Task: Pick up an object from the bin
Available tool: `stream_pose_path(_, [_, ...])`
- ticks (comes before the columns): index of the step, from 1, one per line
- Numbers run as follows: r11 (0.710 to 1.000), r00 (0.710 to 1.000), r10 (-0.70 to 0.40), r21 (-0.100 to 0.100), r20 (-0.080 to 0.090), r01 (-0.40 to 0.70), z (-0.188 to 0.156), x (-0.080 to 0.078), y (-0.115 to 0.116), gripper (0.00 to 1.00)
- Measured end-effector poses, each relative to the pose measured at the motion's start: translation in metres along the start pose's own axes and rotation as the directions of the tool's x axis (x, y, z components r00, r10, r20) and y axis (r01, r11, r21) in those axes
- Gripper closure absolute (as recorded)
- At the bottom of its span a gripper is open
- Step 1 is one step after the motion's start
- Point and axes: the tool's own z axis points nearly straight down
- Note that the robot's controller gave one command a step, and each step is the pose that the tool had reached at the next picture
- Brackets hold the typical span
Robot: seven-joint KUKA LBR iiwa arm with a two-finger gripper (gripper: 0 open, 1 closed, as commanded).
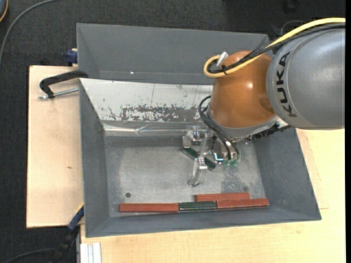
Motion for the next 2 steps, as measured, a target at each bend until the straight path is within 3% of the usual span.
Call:
stream_pose_path(1, [1.000, 1.000, 0.026, 0.002, 0.003, -0.026, 0.1019, -0.0362, -0.0784, 0.00])
stream_pose_path(2, [1.000, 1.000, 0.027, -0.001, 0.007, -0.027, 0.1012, -0.0369, -0.0774, 0.00])
